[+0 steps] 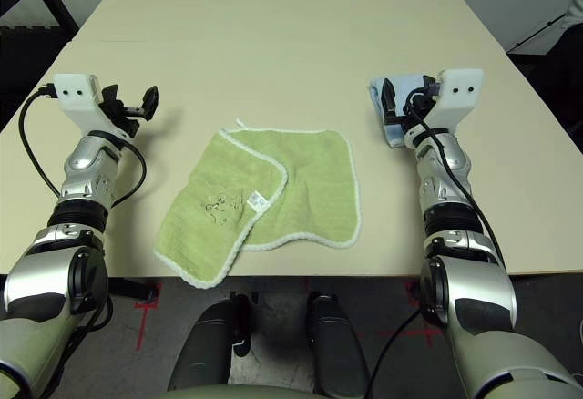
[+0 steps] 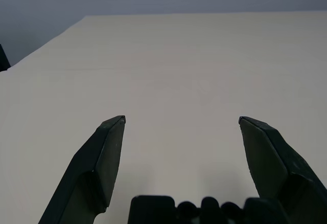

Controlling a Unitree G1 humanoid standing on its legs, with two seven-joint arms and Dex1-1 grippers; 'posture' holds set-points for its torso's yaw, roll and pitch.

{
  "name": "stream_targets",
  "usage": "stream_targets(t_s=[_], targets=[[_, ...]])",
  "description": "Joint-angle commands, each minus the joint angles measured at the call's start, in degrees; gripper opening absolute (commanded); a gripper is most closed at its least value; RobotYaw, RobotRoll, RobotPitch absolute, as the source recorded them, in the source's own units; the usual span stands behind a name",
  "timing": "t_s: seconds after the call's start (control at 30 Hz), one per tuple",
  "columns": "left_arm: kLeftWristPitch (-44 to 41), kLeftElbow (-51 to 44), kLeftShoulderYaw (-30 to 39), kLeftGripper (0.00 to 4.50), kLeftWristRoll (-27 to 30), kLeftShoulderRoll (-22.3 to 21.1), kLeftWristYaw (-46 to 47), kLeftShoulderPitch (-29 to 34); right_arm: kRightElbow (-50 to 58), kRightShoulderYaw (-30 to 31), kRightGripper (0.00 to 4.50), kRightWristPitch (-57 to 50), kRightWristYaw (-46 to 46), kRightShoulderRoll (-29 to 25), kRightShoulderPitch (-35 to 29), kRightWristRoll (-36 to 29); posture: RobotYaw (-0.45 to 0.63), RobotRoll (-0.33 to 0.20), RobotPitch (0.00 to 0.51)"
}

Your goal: Fold the towel and set it aside.

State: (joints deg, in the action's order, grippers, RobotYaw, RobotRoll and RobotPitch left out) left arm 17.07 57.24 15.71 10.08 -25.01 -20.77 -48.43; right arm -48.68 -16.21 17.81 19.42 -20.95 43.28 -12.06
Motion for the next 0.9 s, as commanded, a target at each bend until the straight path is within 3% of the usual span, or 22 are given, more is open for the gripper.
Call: stream_targets(t_s=[0.03,0.43,0.7,0.9], targets=[[0.53,1.61,-0.38,4.5,-0.5,-0.2,-0.58,0.3,2.54,0.2,4.48,-0.69,-0.11,0.45,-1.95,-0.33,-0.01,0.0,0.147],[0.66,4.06,-0.45,4.5,-0.07,-0.3,-1.36,-1.34,4.04,0.24,4.48,-2.62,0.03,-0.05,-1.99,0.18,-0.01,0.0,0.156],[1.03,5.86,0.91,4.5,-0.07,-2.87,1.51,-2.25,0.62,1.3,4.48,-2.23,-1.12,1.76,0.11,1.28,0.06,0.0,0.152],[-0.5,5.46,-0.42,4.5,0.45,-4.6,-8.25,-2.07,-2.35,1.32,4.48,-1.52,0.84,1.39,1.75,0.66,0.07,0.0,0.137]])
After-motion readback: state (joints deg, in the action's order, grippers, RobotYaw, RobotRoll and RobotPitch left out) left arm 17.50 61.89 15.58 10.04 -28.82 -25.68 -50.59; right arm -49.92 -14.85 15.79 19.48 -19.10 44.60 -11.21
